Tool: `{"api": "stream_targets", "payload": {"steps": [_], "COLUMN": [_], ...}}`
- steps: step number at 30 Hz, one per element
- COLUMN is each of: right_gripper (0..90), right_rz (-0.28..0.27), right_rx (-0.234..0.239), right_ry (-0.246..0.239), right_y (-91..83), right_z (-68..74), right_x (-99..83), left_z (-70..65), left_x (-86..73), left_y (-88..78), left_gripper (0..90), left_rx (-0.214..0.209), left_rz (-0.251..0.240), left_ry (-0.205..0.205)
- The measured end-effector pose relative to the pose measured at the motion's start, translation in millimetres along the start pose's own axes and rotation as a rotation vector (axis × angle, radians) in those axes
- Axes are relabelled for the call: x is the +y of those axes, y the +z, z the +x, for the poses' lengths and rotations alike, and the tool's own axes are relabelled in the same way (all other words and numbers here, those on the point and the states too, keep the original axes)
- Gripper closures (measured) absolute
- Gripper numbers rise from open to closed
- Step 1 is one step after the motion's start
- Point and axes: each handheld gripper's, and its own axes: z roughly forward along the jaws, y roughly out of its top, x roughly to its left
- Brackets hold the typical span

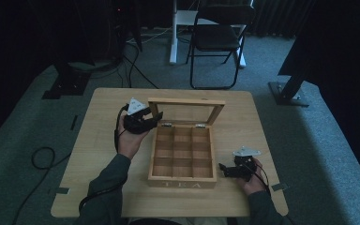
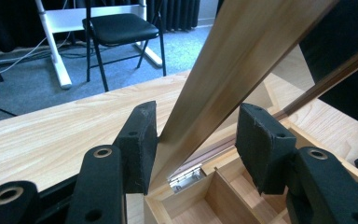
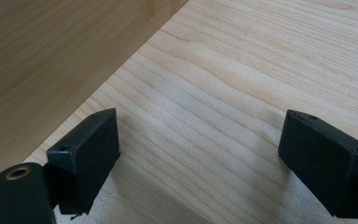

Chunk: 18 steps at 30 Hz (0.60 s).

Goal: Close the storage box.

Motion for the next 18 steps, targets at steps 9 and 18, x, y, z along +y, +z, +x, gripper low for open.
{"api": "stream_targets", "payload": {"steps": [9, 18], "right_gripper": [11.9, 12.0], "right_rz": [-0.001, -0.001], "right_rx": [-0.001, -0.001], "right_ry": [0.0, 0.0], "right_y": [0.1, 0.1], "right_z": [0.0, 0.1], "right_x": [0.0, 0.0], "left_z": [-8.3, -13.2], "left_x": [5.5, 2.5], "left_y": [-17.5, -30.1], "left_gripper": [52.1, 51.7], "left_rx": [0.008, 0.038], "left_rz": [-0.031, -0.026], "left_ry": [-0.024, -0.039]}}
